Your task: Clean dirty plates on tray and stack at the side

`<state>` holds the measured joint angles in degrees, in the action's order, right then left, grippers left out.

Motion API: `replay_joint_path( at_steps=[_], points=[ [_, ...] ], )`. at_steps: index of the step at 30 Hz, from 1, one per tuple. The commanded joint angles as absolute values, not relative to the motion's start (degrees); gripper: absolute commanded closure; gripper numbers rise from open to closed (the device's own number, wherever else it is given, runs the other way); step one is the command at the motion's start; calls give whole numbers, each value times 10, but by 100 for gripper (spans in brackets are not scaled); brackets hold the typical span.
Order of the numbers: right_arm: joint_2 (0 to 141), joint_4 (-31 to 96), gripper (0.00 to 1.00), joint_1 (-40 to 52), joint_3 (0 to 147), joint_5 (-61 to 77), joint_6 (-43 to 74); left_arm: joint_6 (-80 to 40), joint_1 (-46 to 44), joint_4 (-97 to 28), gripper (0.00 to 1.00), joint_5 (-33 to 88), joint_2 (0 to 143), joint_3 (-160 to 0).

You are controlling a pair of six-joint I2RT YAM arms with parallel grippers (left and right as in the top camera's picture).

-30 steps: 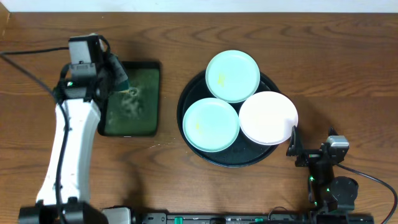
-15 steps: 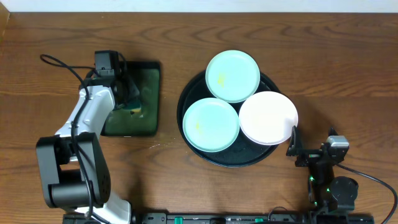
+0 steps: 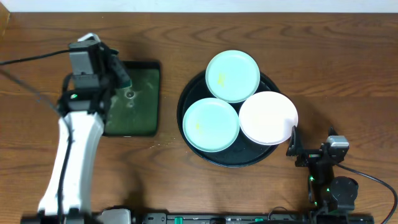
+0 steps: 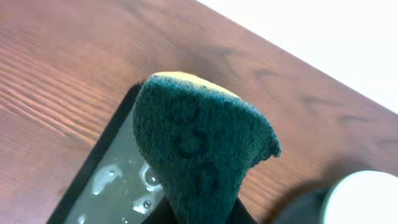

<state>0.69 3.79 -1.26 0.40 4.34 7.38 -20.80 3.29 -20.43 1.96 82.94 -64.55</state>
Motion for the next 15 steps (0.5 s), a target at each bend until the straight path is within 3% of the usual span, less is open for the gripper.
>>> replay_joint_path(
  at_steps=[1,5,9,15],
  points=[
    [4,40,1,-10,3,43,70,-208,34,-185,93,-17,934,-593],
    [4,40,1,-10,3,43,70,-208,44,-226,93,17,960,-620],
    [4,40,1,-10,3,43,70,-212,45,-296,93,71,891,-673],
    [4,40,1,-10,3,43,70,-359,37,-331,93,71,745,-690]
  ],
)
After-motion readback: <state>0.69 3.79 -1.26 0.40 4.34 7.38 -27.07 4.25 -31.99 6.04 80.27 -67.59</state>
